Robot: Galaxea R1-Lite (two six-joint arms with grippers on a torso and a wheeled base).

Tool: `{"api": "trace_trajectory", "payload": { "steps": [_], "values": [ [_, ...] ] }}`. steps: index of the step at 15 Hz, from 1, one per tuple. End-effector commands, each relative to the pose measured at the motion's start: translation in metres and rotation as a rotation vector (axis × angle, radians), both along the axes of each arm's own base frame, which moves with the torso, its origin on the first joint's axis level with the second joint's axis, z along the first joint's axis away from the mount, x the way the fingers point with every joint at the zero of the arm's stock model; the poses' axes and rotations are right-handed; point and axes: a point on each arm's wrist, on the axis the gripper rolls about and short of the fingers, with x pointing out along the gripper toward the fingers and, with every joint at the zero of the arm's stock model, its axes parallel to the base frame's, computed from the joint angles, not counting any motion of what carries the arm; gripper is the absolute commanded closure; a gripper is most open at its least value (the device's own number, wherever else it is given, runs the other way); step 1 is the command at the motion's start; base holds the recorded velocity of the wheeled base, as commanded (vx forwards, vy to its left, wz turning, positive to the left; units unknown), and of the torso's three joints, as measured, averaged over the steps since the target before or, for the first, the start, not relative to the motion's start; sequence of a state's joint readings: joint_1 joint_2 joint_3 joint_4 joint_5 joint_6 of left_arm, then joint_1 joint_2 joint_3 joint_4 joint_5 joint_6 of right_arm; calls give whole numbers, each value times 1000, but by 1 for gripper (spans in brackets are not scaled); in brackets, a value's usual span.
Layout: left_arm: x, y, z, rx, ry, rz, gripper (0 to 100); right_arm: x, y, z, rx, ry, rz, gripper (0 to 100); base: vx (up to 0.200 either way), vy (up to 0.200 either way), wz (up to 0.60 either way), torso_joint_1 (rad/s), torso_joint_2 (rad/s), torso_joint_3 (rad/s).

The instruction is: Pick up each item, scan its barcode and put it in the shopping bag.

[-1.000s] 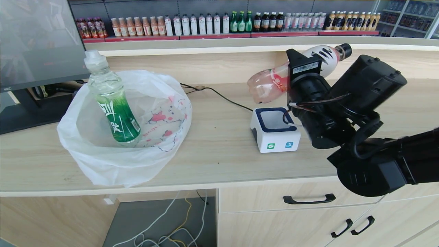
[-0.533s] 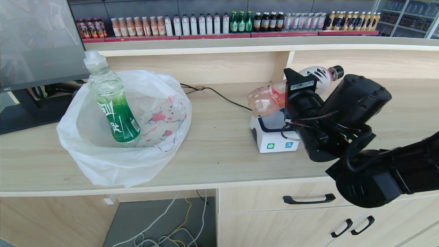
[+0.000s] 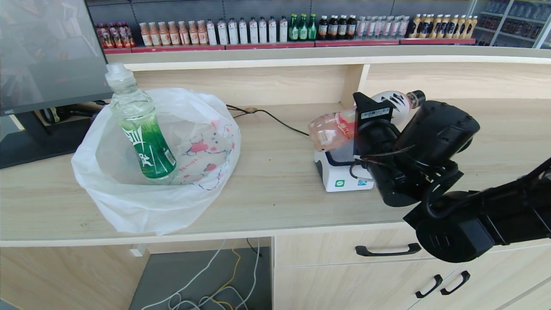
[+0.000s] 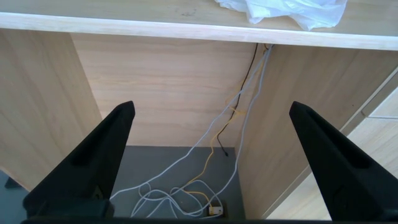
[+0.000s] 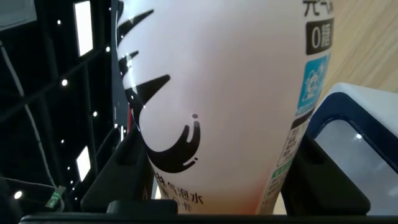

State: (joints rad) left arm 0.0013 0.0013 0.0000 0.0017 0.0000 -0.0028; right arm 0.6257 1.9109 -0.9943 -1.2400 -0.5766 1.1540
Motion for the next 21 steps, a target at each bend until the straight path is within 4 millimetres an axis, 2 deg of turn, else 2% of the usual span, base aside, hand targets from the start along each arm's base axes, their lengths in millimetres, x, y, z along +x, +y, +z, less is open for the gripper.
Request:
{"api": "trace_trajectory", "payload": {
  "steps": [1, 5, 17, 21],
  "values": [
    [0, 0, 0, 0, 0, -1, 0, 0, 0, -3, -4, 7, 0, 100, 0, 0, 0, 0, 0, 0],
    [0, 0, 0, 0, 0, 0, 0, 2, -7, -4, 0, 13, -27, 100, 0, 0, 0, 0, 0, 0],
    [0, 0, 0, 0, 0, 0, 0, -2, -10, -8, 9, 9, -27, 100, 0, 0, 0, 0, 0, 0],
    [0, 0, 0, 0, 0, 0, 0, -8, -14, 8, 42, -40, -24, 100, 0, 0, 0, 0, 0, 0]
  ]
}}
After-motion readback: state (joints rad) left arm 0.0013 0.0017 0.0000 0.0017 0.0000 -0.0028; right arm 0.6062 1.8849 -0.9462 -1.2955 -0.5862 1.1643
